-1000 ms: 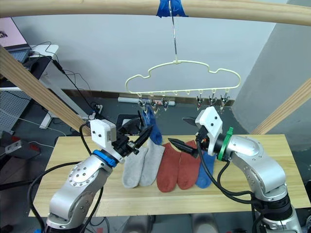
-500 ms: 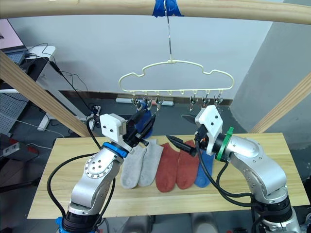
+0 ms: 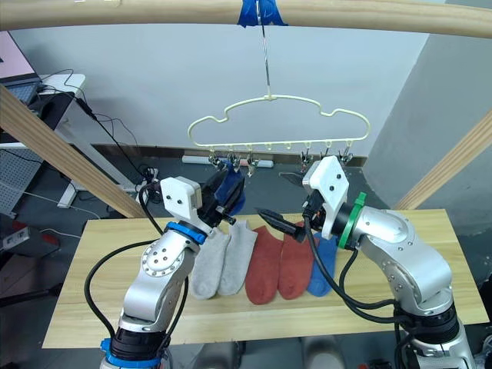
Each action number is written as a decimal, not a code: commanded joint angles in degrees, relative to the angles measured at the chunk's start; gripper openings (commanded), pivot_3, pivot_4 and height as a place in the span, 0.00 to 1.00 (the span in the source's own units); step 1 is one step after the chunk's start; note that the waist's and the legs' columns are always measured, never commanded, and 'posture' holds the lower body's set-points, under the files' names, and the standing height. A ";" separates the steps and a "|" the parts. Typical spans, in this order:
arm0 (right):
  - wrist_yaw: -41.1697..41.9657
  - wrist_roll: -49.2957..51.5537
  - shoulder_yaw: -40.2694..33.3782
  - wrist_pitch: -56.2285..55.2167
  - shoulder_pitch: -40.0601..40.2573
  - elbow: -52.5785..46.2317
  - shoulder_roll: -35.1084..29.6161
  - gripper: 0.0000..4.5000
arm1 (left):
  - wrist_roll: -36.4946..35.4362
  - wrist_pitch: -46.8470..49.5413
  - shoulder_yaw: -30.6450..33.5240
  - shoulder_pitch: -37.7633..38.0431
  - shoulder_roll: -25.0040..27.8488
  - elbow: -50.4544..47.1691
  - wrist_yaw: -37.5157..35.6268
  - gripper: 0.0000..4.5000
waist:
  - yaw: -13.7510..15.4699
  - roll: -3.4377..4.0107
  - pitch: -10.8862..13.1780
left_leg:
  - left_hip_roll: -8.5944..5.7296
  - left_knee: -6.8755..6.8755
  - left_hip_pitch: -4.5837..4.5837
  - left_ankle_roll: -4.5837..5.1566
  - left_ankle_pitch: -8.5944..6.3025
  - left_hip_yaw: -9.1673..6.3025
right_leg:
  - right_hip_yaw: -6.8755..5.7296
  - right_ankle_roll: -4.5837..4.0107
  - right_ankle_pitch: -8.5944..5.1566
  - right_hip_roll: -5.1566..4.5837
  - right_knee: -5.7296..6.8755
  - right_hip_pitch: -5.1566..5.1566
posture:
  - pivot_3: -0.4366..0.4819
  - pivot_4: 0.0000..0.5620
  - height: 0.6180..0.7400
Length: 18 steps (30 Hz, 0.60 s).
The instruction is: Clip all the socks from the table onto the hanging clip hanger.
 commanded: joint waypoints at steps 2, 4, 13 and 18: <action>-0.44 1.41 -0.79 -1.51 -1.38 -2.47 0.55 1.00 | 0.94 -2.03 1.35 -1.43 -1.00 0.12 1.11 0.45 | 0.00 0.00 0.00 | 0.00 0.00 0.00 0.00 0.00 0.00 | 0.00 0.00 0.00 0.00 0.01 0.00 | 0.33 0.47 1.00; -0.49 1.16 -0.63 -1.80 -1.50 -2.46 0.57 1.00 | 1.21 -2.30 1.87 -2.14 -1.54 1.13 1.91 0.45 | 0.00 0.00 0.00 | -0.01 0.03 0.00 0.00 0.00 0.00 | 0.00 0.01 0.01 0.00 0.01 0.00 | 0.32 0.47 1.00; -1.18 1.05 -0.39 -2.29 -1.21 -2.40 0.55 1.00 | 2.10 -4.26 1.80 -4.68 -3.02 4.50 1.92 0.45 | -0.11 0.00 0.00 | 0.00 0.05 0.00 0.00 0.00 0.00 | 0.01 0.01 0.02 0.00 0.02 0.00 | 0.32 0.47 1.00; -1.41 0.96 -0.27 -2.44 -1.21 -2.30 0.54 1.00 | 2.57 -5.42 2.04 -6.19 -3.61 6.52 2.17 0.45 | -0.15 0.00 0.00 | -0.01 0.07 -0.01 0.00 0.01 0.00 | 0.01 0.02 0.02 0.00 0.04 0.00 | 0.31 0.47 1.00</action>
